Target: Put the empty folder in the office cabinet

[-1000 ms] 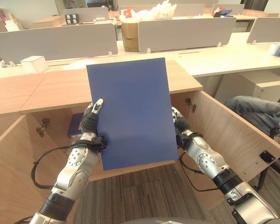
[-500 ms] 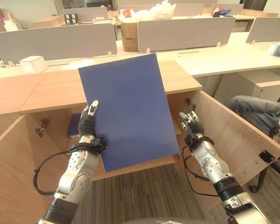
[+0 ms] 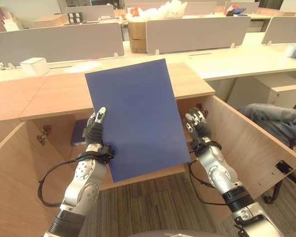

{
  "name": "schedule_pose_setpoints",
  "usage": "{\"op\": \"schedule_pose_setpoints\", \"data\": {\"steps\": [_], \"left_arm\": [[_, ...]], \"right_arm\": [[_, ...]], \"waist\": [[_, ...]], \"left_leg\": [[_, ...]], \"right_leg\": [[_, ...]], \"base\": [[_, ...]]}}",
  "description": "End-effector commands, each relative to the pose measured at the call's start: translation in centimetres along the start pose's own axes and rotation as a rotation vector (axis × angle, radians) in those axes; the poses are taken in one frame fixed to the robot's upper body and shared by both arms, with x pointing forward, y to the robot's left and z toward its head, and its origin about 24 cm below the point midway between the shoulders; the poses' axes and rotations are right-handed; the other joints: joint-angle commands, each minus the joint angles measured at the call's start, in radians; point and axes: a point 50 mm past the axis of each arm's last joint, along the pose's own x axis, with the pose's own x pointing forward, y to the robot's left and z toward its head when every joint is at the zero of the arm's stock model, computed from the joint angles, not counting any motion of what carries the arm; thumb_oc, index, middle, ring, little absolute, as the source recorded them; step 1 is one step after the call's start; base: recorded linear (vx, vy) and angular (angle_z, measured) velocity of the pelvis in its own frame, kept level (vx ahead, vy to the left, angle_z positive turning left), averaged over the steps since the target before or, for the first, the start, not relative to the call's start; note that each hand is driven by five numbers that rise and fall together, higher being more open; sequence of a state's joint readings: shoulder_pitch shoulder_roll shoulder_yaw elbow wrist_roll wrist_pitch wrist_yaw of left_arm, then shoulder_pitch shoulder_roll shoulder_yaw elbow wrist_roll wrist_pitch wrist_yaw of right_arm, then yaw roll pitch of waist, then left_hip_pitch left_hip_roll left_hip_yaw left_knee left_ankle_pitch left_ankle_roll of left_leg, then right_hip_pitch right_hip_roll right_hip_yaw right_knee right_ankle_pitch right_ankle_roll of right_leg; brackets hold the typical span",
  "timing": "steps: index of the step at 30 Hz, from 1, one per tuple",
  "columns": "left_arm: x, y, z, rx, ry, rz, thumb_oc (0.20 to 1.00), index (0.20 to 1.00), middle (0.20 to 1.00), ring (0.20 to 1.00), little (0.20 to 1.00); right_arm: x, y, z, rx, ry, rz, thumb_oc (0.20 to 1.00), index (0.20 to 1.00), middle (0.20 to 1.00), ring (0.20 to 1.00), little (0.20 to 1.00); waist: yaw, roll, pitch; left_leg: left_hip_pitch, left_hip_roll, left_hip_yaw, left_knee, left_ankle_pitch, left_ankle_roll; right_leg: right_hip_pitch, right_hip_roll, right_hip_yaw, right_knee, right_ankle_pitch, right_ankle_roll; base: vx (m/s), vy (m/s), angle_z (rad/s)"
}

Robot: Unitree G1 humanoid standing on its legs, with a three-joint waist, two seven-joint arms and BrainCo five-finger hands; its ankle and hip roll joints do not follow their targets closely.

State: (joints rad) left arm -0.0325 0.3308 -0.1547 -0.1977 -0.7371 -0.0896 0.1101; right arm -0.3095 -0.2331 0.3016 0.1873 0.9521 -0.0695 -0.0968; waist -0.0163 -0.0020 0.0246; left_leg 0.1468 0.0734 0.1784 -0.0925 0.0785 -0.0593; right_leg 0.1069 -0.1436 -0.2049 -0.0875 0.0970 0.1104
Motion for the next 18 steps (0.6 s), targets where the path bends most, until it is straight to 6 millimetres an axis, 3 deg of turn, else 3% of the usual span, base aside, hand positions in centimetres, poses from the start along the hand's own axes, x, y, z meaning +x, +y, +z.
{"op": "schedule_pose_setpoints", "data": {"steps": [1, 6, 10, 18], "left_arm": [[0.9, -0.6, 3.1, 0.046, -0.160, -0.058, 0.200, 0.200, 0.200, 0.200, 0.200], [0.5, -0.5, 2.9, 0.053, -0.141, -0.068, 0.200, 0.200, 0.200, 0.200, 0.200], [0.1, -0.3, 2.7, 0.054, -0.129, -0.067, 0.200, 0.200, 0.200, 0.200, 0.200], [0.1, -0.2, 2.5, 0.062, -0.115, -0.071, 0.200, 0.200, 0.200, 0.200, 0.200]], "right_arm": [[2.5, 3.4, 5.3, 0.002, -0.235, 0.120, 1.000, 1.000, 1.000, 1.000, 1.000], [3.1, 2.9, 7.4, -0.011, -0.309, 0.081, 1.000, 1.000, 1.000, 1.000, 1.000], [3.4, 2.5, 8.0, -0.005, -0.327, 0.049, 1.000, 1.000, 1.000, 1.000, 1.000], [2.8, 4.8, 5.5, -0.046, -0.206, 0.213, 1.000, 1.000, 1.000, 1.000, 1.000]], "waist": [[0.000, -0.047, -0.013], [0.008, -0.051, -0.015], [0.014, -0.052, -0.015], [0.014, -0.056, -0.008]], "left_leg": [[-0.002, 0.007, 0.041, 0.005, -0.120, -0.043], [-0.005, 0.004, 0.039, 0.005, -0.121, -0.041], [-0.005, 0.002, 0.038, 0.005, -0.123, -0.040], [-0.007, -0.001, 0.039, 0.005, -0.120, -0.040]], "right_leg": [[0.032, -0.054, -0.030, 0.000, -0.077, 0.043], [0.031, -0.055, -0.034, 0.000, -0.075, 0.045], [0.031, -0.055, -0.034, 0.000, -0.075, 0.046], [0.027, -0.057, -0.031, 0.000, -0.071, 0.045]], "base": [[0.00, 0.000, 0.00], [0.00, 0.000, 0.00], [0.00, 0.000, 0.00], [0.00, 0.000, 0.00]]}}
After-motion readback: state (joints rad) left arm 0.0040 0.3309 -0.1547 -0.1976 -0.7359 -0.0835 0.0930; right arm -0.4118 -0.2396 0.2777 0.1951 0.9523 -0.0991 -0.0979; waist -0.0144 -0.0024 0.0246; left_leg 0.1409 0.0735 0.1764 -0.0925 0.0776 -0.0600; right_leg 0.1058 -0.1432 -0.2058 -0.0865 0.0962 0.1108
